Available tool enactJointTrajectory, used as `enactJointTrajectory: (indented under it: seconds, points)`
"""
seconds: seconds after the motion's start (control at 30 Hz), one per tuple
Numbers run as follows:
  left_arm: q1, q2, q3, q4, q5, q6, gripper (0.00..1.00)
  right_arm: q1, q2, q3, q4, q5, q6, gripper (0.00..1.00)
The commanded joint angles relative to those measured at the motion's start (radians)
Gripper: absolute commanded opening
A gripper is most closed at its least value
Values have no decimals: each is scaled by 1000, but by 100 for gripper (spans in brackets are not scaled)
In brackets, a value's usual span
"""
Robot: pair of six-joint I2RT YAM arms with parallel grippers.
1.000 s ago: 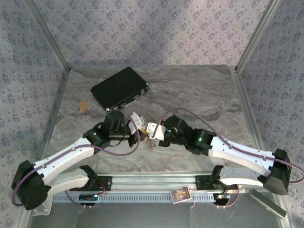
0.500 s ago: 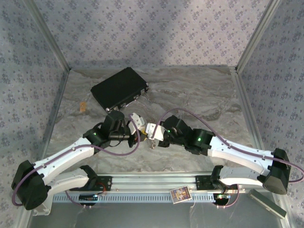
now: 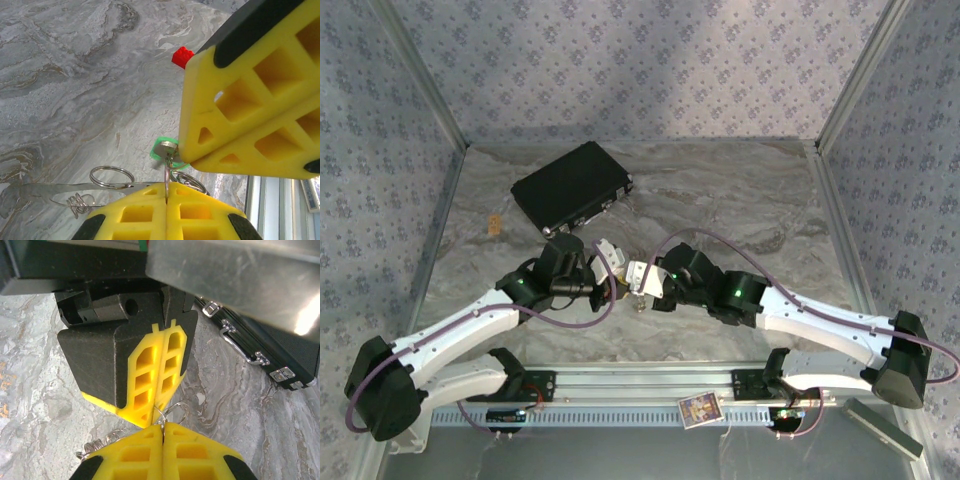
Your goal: Put the keys on the keyring
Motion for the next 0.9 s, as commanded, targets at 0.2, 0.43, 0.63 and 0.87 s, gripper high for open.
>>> enactJointTrajectory:
  seconds: [0.2,0.43,0.63,0.87]
  points:
    - [-3,-18,48,60,20,2,0,12,33,11,-33,-27,5,0]
    - [-4,-31,38,84,23,-8,0,14,35,13,-37,-50,3,0]
    - [-3,-32,37,79,14,-2,0,16,28,4,-36,-16,-10,0]
    - [-3,-38,38,70,-16,22,0,16,-8,-21,-22,46,-50,0]
